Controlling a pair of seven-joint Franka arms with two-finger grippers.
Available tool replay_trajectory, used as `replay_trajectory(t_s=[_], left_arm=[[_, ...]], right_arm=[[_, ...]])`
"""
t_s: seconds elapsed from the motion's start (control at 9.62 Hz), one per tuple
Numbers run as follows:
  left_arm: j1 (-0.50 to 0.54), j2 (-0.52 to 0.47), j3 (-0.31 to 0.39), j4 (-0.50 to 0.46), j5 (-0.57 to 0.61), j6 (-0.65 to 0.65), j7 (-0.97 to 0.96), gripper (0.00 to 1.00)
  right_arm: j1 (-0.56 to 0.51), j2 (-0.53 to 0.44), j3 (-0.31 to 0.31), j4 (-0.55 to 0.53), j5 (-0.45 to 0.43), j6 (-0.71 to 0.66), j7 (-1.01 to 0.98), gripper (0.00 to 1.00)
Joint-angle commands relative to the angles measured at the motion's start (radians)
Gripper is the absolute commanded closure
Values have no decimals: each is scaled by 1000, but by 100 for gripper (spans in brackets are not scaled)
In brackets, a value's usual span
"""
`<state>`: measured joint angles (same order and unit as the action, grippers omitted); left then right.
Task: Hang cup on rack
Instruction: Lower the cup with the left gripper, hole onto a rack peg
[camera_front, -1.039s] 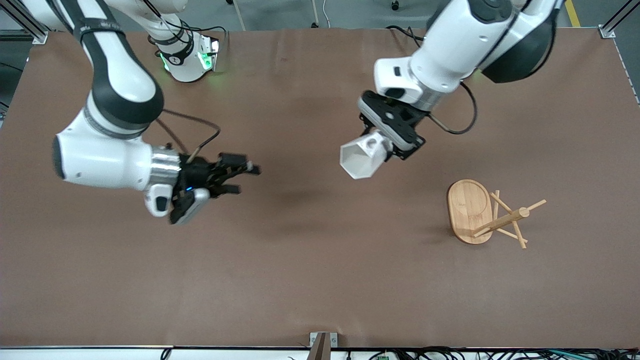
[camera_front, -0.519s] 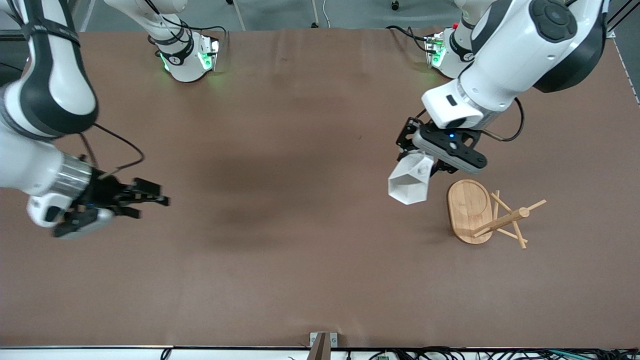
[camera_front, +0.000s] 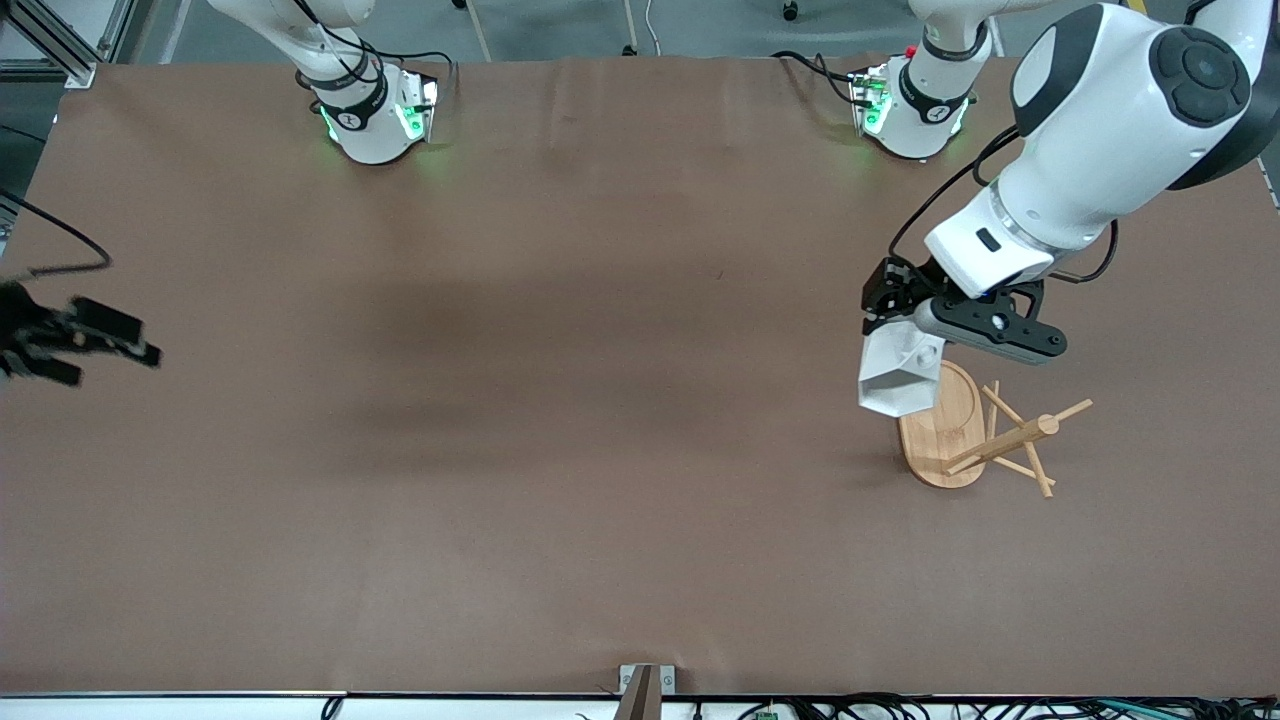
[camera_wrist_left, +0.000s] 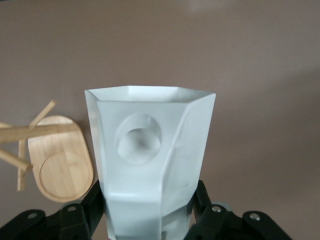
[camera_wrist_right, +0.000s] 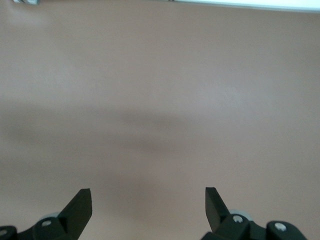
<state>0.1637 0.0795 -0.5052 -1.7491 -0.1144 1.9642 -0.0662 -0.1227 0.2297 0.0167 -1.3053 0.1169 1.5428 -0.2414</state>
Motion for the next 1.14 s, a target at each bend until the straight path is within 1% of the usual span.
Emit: replay_trajectory(t_s=[0.0, 0.1, 0.21, 0.31, 0.42, 0.73, 0.94, 1.04], left_arm=[[-9, -82, 28, -157, -16, 10, 0, 100], [-36, -84, 49, -196, -37, 21, 5, 100], [-62, -93, 80, -245, -41, 66, 15, 100], [-64, -98, 86, -298, -41, 118, 54, 100], [-64, -96, 105, -343, -42, 151, 104, 100], [-64, -93, 137, -420, -80, 220, 227, 100], [-64, -80, 164, -420, -85, 223, 305, 100], [-64, -67, 178, -417, -94, 231, 334, 100]], right_arm=[[40, -108, -17, -33, -121, -71, 88, 0], [49, -175, -20, -116, -125, -63, 94, 0], [81, -246, -50, -212, -125, -26, 99, 0], [92, -284, -75, -288, -125, 21, 99, 0], [84, -282, -77, -295, -125, 35, 97, 0], [66, -257, -77, -247, -114, 31, 88, 0], [75, -233, -75, -207, -126, 34, 96, 0], [71, -228, -75, -207, -125, 34, 97, 0]])
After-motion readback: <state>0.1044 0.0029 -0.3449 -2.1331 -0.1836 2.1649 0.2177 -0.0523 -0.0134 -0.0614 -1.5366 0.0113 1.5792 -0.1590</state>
